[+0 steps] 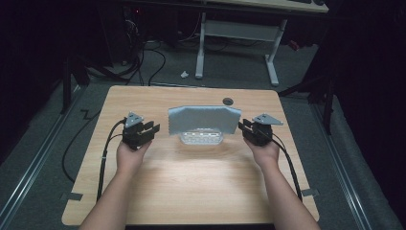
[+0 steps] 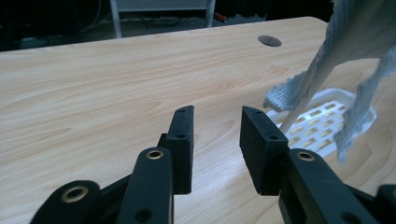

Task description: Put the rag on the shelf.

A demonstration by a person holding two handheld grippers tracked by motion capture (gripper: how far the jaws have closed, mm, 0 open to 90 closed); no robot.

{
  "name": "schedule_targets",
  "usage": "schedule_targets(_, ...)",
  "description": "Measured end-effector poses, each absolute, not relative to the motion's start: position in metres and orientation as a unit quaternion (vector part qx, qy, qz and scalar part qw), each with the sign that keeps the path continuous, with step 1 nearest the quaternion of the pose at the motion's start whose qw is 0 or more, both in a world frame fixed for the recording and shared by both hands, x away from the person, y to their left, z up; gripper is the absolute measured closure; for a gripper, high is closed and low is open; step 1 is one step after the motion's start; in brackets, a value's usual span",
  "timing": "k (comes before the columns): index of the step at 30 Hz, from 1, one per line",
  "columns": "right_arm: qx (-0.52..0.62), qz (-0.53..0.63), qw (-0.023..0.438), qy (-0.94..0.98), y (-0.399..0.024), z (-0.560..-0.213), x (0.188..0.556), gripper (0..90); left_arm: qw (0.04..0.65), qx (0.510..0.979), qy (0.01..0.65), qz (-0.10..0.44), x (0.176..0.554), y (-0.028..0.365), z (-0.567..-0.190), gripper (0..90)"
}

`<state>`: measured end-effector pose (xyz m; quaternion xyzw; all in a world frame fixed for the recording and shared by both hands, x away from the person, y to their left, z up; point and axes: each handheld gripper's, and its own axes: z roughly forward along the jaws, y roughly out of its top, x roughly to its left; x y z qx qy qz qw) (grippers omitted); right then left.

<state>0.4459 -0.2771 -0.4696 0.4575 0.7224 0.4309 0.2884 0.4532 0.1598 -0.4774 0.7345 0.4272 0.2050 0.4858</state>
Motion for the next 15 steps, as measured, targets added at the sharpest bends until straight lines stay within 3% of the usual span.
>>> schedule_targets(15,0.43,0.439,0.317,0.722,-0.288,-0.456,0.359,58.6,0.479,0.753,0.406,0.198,0.364,0.186,-0.472,52.9)
